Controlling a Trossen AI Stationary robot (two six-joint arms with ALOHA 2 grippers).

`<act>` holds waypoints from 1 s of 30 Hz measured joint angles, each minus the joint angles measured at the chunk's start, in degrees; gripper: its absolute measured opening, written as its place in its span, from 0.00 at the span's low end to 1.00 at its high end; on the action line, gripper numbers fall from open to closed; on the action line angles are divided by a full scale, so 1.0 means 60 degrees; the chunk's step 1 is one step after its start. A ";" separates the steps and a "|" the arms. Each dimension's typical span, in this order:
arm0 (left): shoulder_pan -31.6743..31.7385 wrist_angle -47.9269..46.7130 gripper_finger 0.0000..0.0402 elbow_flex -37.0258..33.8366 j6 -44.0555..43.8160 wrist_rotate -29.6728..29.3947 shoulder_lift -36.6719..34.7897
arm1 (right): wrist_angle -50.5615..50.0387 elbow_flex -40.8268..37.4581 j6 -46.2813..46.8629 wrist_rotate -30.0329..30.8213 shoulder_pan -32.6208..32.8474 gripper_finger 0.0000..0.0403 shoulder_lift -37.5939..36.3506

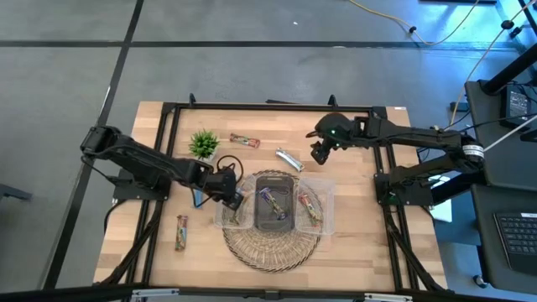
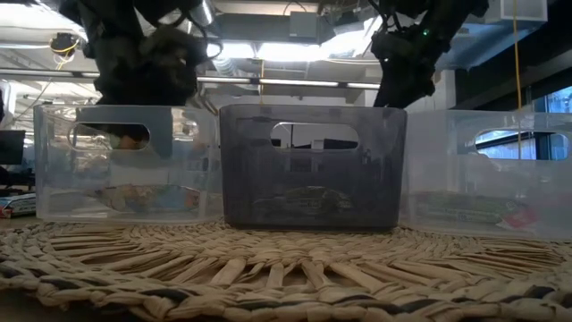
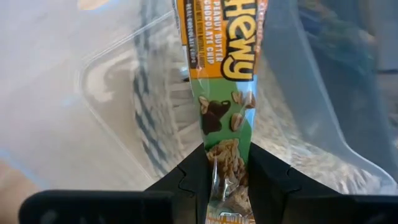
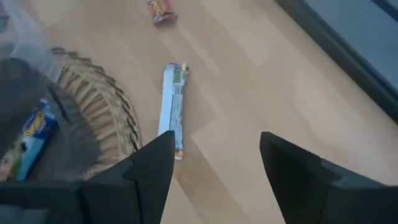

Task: Pick and place Granola Bars by type
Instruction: Put the yellow granola bar into the left transparent bin

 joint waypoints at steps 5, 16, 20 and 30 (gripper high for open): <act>0.0218 0.0027 0.20 0.0000 -0.0336 0.0529 0.0475 | -0.0520 0.0000 -0.0003 0.0122 -0.0599 0.59 0.0000; 0.0497 0.0128 0.20 0.0000 -0.1042 0.0551 0.0607 | -0.0704 -0.1168 -0.0400 0.0563 -0.3801 0.59 0.0011; 0.0493 0.0294 0.20 0.0000 -0.1042 0.0439 0.0607 | 0.0125 -0.1738 -0.0425 0.0828 -0.4937 0.59 0.0012; 0.0537 0.0563 0.20 0.0002 -0.1062 0.0385 0.0607 | 0.1664 -0.2585 -0.1303 0.0179 -0.6146 0.59 0.0018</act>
